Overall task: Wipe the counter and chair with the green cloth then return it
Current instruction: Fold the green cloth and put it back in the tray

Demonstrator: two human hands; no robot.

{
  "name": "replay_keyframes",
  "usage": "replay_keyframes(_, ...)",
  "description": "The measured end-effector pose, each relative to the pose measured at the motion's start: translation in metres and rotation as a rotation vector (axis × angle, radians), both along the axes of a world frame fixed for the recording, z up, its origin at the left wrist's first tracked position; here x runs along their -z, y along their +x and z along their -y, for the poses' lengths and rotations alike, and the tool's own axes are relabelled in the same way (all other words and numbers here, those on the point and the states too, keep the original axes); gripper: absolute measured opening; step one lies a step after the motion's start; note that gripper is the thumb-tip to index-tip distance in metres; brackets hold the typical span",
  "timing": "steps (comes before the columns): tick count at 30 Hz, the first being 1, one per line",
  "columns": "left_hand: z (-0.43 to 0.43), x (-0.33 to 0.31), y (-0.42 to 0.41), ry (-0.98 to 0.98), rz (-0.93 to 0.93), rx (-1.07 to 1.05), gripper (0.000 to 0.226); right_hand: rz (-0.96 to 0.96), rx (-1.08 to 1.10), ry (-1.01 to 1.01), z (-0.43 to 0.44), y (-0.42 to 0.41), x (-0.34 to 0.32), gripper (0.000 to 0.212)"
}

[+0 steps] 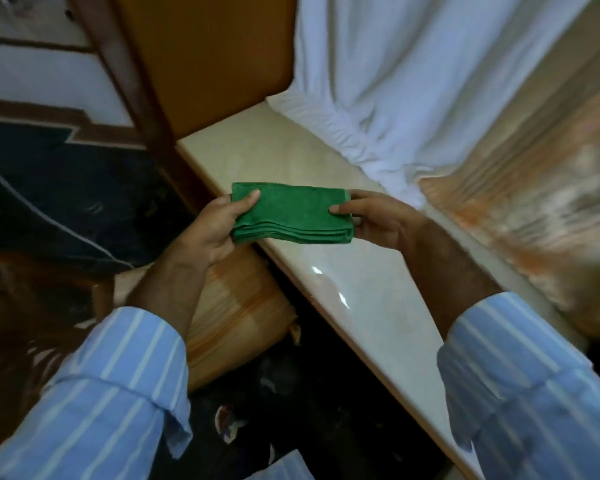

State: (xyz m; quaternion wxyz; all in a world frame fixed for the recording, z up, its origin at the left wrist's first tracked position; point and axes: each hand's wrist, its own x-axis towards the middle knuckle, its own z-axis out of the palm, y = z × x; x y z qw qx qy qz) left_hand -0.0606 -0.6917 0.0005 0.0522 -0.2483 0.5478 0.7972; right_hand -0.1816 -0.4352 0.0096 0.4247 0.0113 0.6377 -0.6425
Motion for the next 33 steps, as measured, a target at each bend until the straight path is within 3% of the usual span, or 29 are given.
replay_keyframes(5, -0.115, -0.02, -0.013, 0.053, -0.034, 0.176, 0.024, 0.017, 0.293, -0.05, -0.146, 0.029, -0.025, 0.013)
replay_keyframes(13, -0.326, -0.042, 0.001, 0.005, -0.099, 0.369, 0.017, -0.106, 0.548, 0.053, -0.373, 0.105, -0.068, 0.037)
replay_keyframes(17, -0.426, -0.047, 0.013, -0.048, -0.123, 0.469, 0.017, -0.187, 0.623, 0.121, -0.471, 0.15, -0.077, 0.017)
replay_keyframes(21, -0.509, -0.046, 0.03, -0.121, -0.092, 0.58, 0.027, -0.246, 0.719, 0.292, -0.552, 0.192, -0.074, 0.034)
replay_keyframes(28, -0.609, -0.026, 0.068, -0.315, 0.046, 0.802, 0.038, -0.146, 0.822, 0.698, -0.633, 0.275, -0.028, 0.05)
replay_keyframes(33, -0.642, 0.001, 0.096, -0.558, 0.033, 0.942, 0.029, -0.104, 0.666, 1.002, -0.644, 0.317, -0.002, 0.048)
